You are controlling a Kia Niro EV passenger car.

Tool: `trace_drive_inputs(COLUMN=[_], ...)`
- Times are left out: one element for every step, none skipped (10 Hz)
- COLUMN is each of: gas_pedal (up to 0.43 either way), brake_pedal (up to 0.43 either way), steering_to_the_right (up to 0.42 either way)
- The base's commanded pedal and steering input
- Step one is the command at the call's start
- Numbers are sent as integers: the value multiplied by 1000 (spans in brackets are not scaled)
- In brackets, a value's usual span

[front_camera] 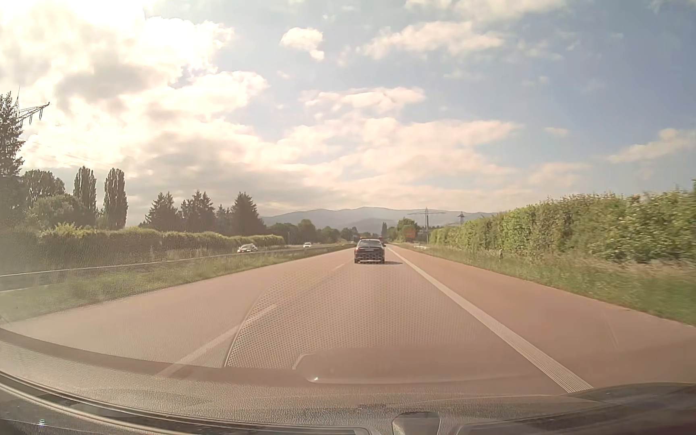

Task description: Follow the waypoints while adhering to traffic rules and regulations

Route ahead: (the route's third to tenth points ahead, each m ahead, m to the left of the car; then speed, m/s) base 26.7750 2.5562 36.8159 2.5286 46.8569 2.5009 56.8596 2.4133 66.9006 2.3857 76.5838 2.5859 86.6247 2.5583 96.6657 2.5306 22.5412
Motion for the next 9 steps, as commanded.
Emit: trace_drive_inputs(gas_pedal=[220, 220, 220, 220, 220, 220, 220, 220, 220], brake_pedal=[0, 0, 0, 0, 0, 0, 0, 0, 0], steering_to_the_right=[-2, -2, -2, -2, -2, -2, -2, -2, -2])
